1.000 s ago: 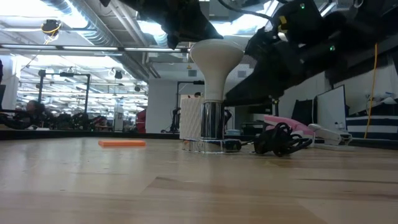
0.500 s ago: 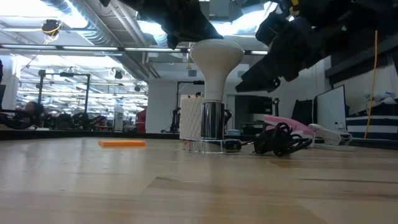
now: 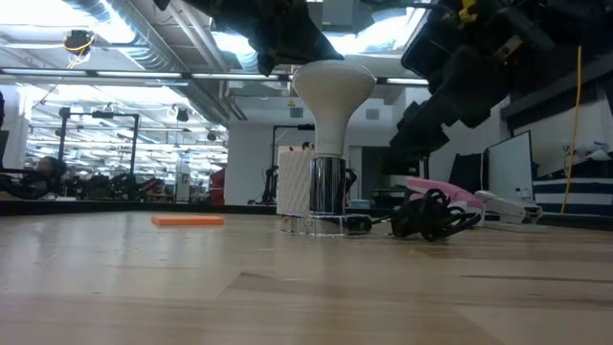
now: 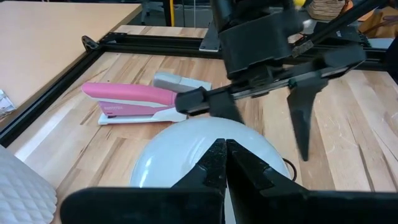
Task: Screw lightbulb
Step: Insert the lightbulb into the lamp
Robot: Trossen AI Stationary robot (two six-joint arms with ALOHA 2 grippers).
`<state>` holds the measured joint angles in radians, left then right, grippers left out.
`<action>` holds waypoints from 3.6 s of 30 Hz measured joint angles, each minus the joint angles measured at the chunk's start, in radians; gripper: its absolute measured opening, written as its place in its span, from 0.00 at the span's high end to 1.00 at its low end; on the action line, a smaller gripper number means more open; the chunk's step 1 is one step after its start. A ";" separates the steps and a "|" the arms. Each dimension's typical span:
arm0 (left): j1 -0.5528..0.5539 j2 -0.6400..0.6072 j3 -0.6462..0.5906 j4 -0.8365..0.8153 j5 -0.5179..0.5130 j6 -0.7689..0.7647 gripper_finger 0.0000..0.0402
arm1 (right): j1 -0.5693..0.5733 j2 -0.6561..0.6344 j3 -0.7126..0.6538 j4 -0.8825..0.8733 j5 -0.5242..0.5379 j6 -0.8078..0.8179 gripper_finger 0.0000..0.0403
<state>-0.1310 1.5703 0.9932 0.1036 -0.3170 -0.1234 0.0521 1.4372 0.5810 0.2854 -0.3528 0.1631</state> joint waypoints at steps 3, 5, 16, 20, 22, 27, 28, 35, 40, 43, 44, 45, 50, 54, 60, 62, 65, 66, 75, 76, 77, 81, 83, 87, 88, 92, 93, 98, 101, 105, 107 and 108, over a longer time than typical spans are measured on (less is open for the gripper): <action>0.000 0.000 0.000 0.000 0.000 0.000 1.00 | 0.000 0.000 0.002 0.005 -0.016 0.001 0.56; 0.000 0.000 0.000 0.000 0.000 0.000 1.00 | 0.000 0.000 0.002 0.004 -0.008 0.001 0.64; 0.000 0.000 0.000 0.000 0.000 0.000 1.00 | 0.000 0.000 0.002 0.004 0.164 -0.005 0.98; 0.000 0.000 0.000 0.000 0.000 0.000 1.00 | 0.000 0.000 0.002 0.010 0.188 -0.005 0.93; 0.000 0.000 0.000 0.000 0.000 0.000 1.00 | 0.002 0.000 0.002 0.016 0.187 -0.010 0.92; 0.000 0.000 0.000 0.000 0.000 0.000 1.00 | 0.029 -0.005 0.002 0.066 0.186 -0.066 0.99; 0.000 0.000 0.000 0.000 0.000 0.000 1.00 | 0.037 -0.010 0.002 0.077 0.186 -0.077 0.99; 0.000 0.000 0.000 0.000 0.000 0.000 1.00 | 0.086 -0.084 0.002 0.080 0.187 -0.093 0.98; 0.000 0.000 0.000 0.000 0.000 0.000 1.00 | 0.094 -0.149 0.002 0.080 0.247 -0.117 0.98; 0.000 0.000 0.000 0.000 0.000 0.000 1.00 | 0.092 -0.181 0.002 0.085 0.363 -0.141 0.98; 0.000 0.000 0.000 0.000 0.000 0.000 1.00 | 0.092 -0.188 0.002 0.089 0.412 -0.154 0.99; 0.000 0.000 0.000 0.000 0.000 0.000 1.00 | 0.092 -0.191 0.002 0.098 0.455 -0.172 0.99; 0.000 0.000 0.000 0.000 0.000 0.000 1.00 | 0.091 -0.189 0.002 0.174 0.554 -0.254 0.98; 0.000 0.000 0.000 0.000 0.000 0.000 1.00 | 0.092 -0.187 0.002 0.218 0.563 -0.301 0.99; 0.000 0.000 0.000 0.000 0.000 0.000 1.00 | 0.063 -0.187 0.002 0.243 0.579 -0.325 0.99; 0.000 0.000 0.000 0.000 0.000 0.000 1.00 | 0.051 -0.177 0.002 0.250 0.577 -0.325 0.99; 0.000 0.000 0.000 0.000 0.000 0.000 1.00 | 0.043 -0.144 0.002 0.287 0.551 -0.325 0.99; 0.000 0.000 0.000 0.000 0.000 0.000 1.00 | 0.044 -0.133 0.002 0.298 0.540 -0.325 0.99; 0.000 0.000 0.000 0.000 0.000 0.000 1.00 | 0.045 -0.079 0.002 0.317 0.525 -0.325 0.99; 0.000 0.000 0.000 0.000 0.000 0.000 1.00 | 0.045 -0.078 0.002 0.313 0.525 -0.325 0.99; 0.000 0.000 0.000 0.000 0.000 0.000 1.00 | 0.045 -0.074 0.002 0.317 0.525 -0.325 0.99; 0.000 0.000 0.000 0.000 0.000 0.000 1.00 | 0.045 -0.065 0.002 0.315 0.525 -0.325 0.99; 0.000 0.000 0.000 0.001 -0.001 0.000 1.00 | 0.045 -0.061 0.002 0.317 0.525 -0.325 0.99; 0.000 0.000 0.000 0.002 -0.001 0.000 1.00 | 0.045 -0.053 0.003 0.322 0.525 -0.325 0.99; 0.000 0.000 0.000 0.003 -0.001 0.000 1.00 | 0.045 -0.053 0.003 0.321 0.525 -0.325 0.99; 0.000 0.000 -0.001 0.011 -0.001 0.000 1.00 | 0.045 -0.053 0.003 0.318 0.526 -0.325 0.98; 0.000 0.000 -0.001 0.017 -0.001 0.005 1.00 | 0.045 -0.053 0.003 0.318 0.526 -0.325 0.98; 0.000 -0.002 -0.003 0.057 0.000 0.054 1.00 | 0.045 -0.053 0.003 0.314 0.526 -0.325 0.98; 0.000 -0.005 -0.004 0.065 0.000 0.072 1.00 | 0.045 -0.053 0.003 0.314 0.526 -0.325 0.98; 0.001 -0.005 -0.004 0.075 -0.001 0.074 1.00 | 0.045 -0.052 0.003 0.313 0.525 -0.325 0.98; 0.001 -0.005 -0.004 0.077 -0.001 0.074 1.00 | 0.045 -0.052 0.003 0.313 0.525 -0.325 0.98; 0.001 -0.005 -0.004 0.079 -0.001 0.074 1.00 | 0.045 -0.052 0.003 0.312 0.525 -0.325 0.98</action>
<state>-0.1303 1.5654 0.9890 0.1826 -0.3180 -0.0498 0.0967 1.3849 0.5842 0.5976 0.1722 -0.1623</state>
